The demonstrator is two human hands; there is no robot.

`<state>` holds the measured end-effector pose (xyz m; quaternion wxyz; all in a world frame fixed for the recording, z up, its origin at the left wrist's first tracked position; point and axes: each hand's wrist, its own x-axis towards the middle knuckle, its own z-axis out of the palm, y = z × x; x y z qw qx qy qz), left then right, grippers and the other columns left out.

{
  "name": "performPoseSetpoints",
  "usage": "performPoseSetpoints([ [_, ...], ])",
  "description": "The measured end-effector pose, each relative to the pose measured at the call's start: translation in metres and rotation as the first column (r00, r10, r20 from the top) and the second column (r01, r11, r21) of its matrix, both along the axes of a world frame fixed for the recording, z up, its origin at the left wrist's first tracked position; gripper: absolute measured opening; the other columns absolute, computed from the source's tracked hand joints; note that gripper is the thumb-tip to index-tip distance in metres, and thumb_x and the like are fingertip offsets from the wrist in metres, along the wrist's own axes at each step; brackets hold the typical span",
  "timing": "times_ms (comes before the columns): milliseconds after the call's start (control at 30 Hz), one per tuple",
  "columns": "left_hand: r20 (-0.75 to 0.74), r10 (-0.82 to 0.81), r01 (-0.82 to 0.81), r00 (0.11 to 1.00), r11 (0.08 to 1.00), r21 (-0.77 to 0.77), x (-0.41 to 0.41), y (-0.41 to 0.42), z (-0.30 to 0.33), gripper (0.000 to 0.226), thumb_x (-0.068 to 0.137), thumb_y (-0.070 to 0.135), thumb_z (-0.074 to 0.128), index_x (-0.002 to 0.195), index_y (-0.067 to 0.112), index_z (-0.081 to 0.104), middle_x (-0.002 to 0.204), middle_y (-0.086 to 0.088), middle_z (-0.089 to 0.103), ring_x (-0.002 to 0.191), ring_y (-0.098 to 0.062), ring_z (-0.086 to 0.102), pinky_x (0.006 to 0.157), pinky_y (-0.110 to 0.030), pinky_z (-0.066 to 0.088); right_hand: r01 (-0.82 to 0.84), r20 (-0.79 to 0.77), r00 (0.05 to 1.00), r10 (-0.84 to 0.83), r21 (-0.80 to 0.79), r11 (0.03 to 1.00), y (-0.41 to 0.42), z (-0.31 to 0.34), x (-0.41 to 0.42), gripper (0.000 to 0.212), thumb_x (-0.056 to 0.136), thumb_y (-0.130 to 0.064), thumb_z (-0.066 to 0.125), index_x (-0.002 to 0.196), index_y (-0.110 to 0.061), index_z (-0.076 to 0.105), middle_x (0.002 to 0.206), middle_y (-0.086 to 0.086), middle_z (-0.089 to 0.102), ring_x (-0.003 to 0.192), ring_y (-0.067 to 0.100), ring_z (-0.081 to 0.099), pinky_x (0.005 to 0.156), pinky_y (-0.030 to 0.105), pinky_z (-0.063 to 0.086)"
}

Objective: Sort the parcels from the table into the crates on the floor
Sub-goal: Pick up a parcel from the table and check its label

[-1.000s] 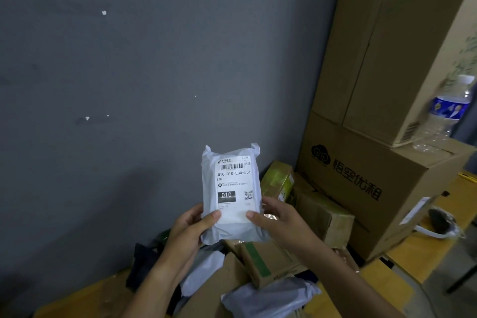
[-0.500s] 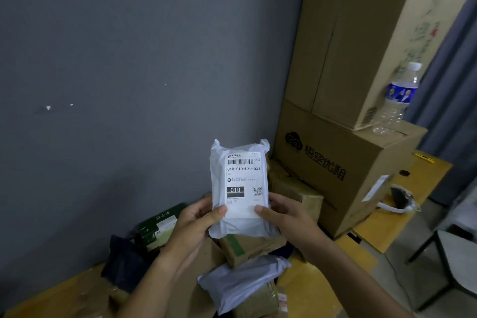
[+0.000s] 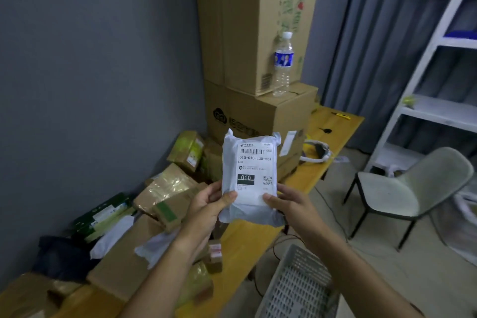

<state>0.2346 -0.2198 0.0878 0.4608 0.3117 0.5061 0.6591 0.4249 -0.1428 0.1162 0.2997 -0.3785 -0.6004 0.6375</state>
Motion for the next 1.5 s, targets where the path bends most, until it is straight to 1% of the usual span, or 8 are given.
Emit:
performPoseSetpoints([
  [233,-0.027,-0.169,0.168,0.985,0.985,-0.039,0.130,0.029,-0.014,0.041,0.085,0.011,0.074,0.125,0.015,0.064,0.116,-0.006,0.075,0.108,-0.028,0.071,0.093,-0.046,0.056,0.235,-0.003,0.972,-0.236,-0.053,0.970,-0.008,-0.012,0.138,0.028,0.096,-0.006,0.065,0.122,-0.013,0.070,0.107,0.002,0.079,0.096,0.020,0.076,0.078,0.031,0.061],
  [367,-0.024,-0.263,0.260,0.965,0.963,-0.072,0.190,0.046,-0.017,0.032,0.089,0.004,0.070,0.117,0.018,0.065,0.110,-0.006,0.076,0.101,-0.026,0.073,0.086,-0.041,0.060,0.330,-0.002,0.943,-0.332,-0.084,0.940,-0.007,-0.018,0.199,0.027,0.096,-0.002,0.063,0.120,-0.010,0.070,0.104,0.004,0.079,0.088,0.020,0.077,0.069,0.029,0.062],
  [600,-0.027,-0.401,0.393,0.916,0.908,-0.143,0.245,0.086,-0.040,0.034,0.089,0.004,0.070,0.122,0.010,0.066,0.117,-0.011,0.074,0.106,-0.031,0.071,0.091,-0.045,0.057,0.452,0.026,0.892,-0.452,-0.111,0.885,0.010,-0.053,0.260,0.029,0.096,-0.009,0.065,0.124,-0.017,0.069,0.111,0.004,0.077,0.095,0.023,0.076,0.072,0.032,0.060],
  [733,-0.007,-0.463,0.455,0.886,0.872,-0.182,0.266,0.122,-0.063,0.031,0.088,0.001,0.069,0.117,0.012,0.067,0.111,-0.008,0.076,0.100,-0.027,0.074,0.081,-0.034,0.061,0.531,0.061,0.847,-0.529,-0.147,0.834,0.028,-0.078,0.279,0.031,0.096,-0.009,0.065,0.125,-0.018,0.069,0.109,0.002,0.078,0.096,0.021,0.076,0.071,0.032,0.060],
  [900,0.009,-0.565,0.554,0.825,0.804,-0.215,0.294,0.171,-0.089,0.028,0.089,0.001,0.068,0.113,0.015,0.067,0.104,-0.003,0.078,0.094,-0.023,0.075,0.074,-0.031,0.061,0.628,0.107,0.778,-0.619,-0.179,0.757,0.057,-0.097,0.303,0.028,0.097,-0.009,0.064,0.121,-0.023,0.068,0.112,0.000,0.077,0.097,0.019,0.075,0.083,0.035,0.061],
  [1033,0.048,-0.631,0.620,0.774,0.739,-0.264,0.321,0.208,-0.114,0.035,0.088,-0.001,0.068,0.119,0.013,0.065,0.110,-0.009,0.076,0.098,-0.029,0.074,0.082,-0.043,0.059,0.698,0.161,0.716,-0.679,-0.201,0.688,0.074,-0.119,0.326,0.035,0.095,-0.013,0.067,0.129,-0.020,0.065,0.114,-0.001,0.076,0.099,0.020,0.075,0.089,0.045,0.061],
  [1300,0.109,-0.760,0.737,0.640,0.568,-0.368,0.417,0.232,-0.164,0.030,0.089,0.002,0.068,0.111,0.022,0.062,0.097,0.001,0.079,0.088,-0.023,0.076,0.070,-0.033,0.061,0.802,0.267,0.594,-0.759,-0.269,0.533,0.074,-0.173,0.414,0.038,0.090,-0.015,0.075,0.127,-0.017,0.068,0.112,-0.001,0.077,0.099,0.023,0.075,0.084,0.046,0.063],
  [1500,0.121,-0.774,0.721,0.621,0.505,-0.474,0.497,0.240,-0.235,0.031,0.089,0.000,0.067,0.107,0.025,0.063,0.100,0.002,0.078,0.089,-0.020,0.076,0.070,-0.030,0.061,0.804,0.329,0.588,-0.739,-0.342,0.487,0.083,-0.255,0.494,0.037,0.085,-0.018,0.080,0.120,-0.021,0.070,0.106,-0.002,0.078,0.094,0.021,0.076,0.079,0.043,0.064],
])
